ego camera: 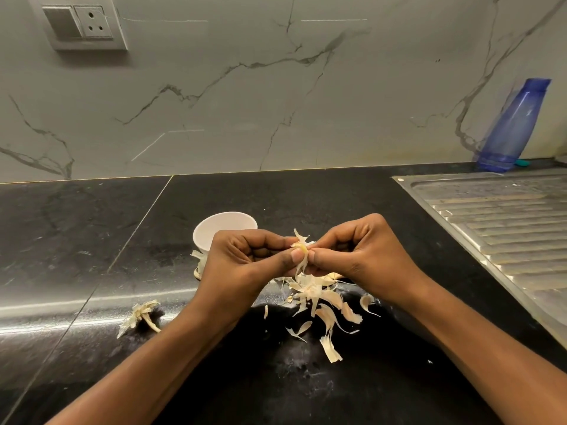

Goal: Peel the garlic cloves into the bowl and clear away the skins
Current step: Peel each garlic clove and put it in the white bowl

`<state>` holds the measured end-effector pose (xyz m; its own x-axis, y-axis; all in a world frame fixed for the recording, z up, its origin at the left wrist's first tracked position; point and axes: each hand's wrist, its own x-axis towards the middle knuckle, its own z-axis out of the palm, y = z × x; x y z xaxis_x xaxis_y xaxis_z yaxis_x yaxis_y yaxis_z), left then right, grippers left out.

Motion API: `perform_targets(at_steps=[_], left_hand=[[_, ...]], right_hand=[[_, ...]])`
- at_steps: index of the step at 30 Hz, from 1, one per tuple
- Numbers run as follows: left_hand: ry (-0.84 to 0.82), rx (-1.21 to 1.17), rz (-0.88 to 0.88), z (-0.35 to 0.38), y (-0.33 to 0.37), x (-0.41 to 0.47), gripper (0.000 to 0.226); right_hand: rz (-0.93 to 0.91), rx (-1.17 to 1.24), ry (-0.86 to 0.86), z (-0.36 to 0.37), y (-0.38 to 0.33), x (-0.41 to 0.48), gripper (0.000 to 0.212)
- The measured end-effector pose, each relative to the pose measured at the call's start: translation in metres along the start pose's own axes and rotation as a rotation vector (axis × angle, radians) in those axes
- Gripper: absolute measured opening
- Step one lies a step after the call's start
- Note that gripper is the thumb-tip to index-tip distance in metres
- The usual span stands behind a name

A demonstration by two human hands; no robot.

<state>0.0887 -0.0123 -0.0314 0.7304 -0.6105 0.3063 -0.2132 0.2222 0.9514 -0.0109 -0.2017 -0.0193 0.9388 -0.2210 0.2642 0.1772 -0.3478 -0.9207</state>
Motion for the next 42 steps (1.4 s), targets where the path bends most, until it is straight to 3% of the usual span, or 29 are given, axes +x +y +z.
perform_targets(at_steps=[3,9,19,27,42], left_hand=[[0.004,-0.009,0.002,-0.001,-0.001,0.001,0.023],[-0.015,0.017,0.007,-0.003,-0.001,0.001,0.023],[-0.003,0.055,0.052,-0.002,-0.004,0.001,0.018],[-0.058,-0.006,-0.002,-0.003,-0.004,0.003,0.025],[-0.155,0.042,-0.041,-0.003,-0.002,0.006,0.030]], right_hand=[[0.017,0.023,-0.014,-0.001,-0.002,0.000,0.029],[0.069,0.070,-0.084,-0.007,-0.002,0.001,0.020],[0.032,0.056,0.018,0.002,0.001,0.001,0.029],[0.092,0.074,-0.104,-0.012,-0.002,0.004,0.018],[0.019,-0.039,-0.075,-0.024,-0.009,0.004,0.026]])
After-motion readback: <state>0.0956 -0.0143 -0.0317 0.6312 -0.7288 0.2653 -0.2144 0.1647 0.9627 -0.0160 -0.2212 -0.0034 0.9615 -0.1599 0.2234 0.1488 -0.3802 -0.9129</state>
